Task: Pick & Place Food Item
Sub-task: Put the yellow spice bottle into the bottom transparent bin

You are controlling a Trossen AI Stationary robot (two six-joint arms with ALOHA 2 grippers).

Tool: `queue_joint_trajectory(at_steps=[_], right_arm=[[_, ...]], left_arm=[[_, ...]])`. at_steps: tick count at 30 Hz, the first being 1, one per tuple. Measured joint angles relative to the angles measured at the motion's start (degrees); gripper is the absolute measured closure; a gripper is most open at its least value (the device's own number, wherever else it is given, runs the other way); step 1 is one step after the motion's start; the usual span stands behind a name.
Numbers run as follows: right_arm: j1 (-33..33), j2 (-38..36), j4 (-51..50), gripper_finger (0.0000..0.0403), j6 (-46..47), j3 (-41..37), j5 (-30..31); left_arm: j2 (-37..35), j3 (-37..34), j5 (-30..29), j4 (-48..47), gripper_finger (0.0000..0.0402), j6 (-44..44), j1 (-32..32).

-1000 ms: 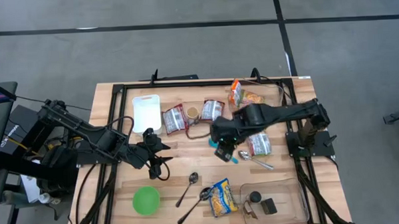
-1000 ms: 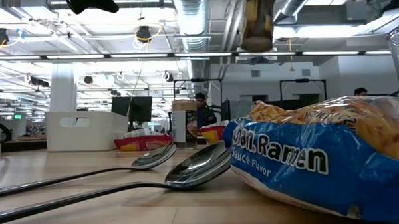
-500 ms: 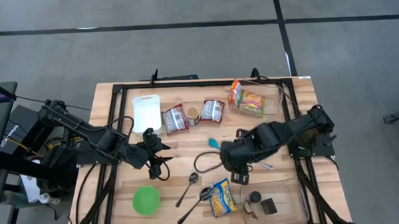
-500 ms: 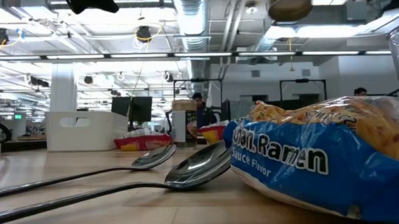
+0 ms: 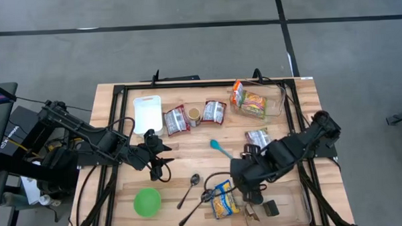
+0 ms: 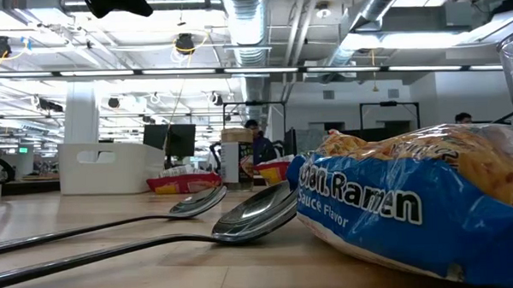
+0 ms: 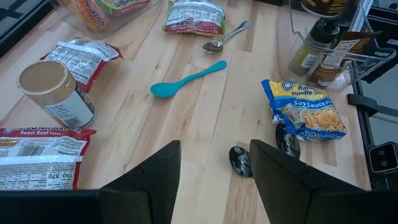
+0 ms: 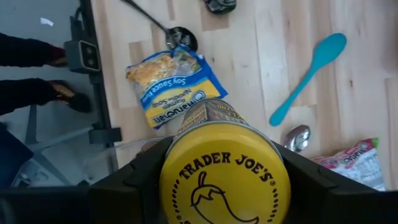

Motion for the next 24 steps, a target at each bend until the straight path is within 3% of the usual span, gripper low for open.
queue_joint_trajectory(at_steps=[24], right_arm=[[6.5, -0.3, -0.2, 0.0188, 6.2, 0.0, 0.3]], left_arm=[[0.0, 0.0, 0.0, 0.0, 0.0215, 0.0, 0.0]])
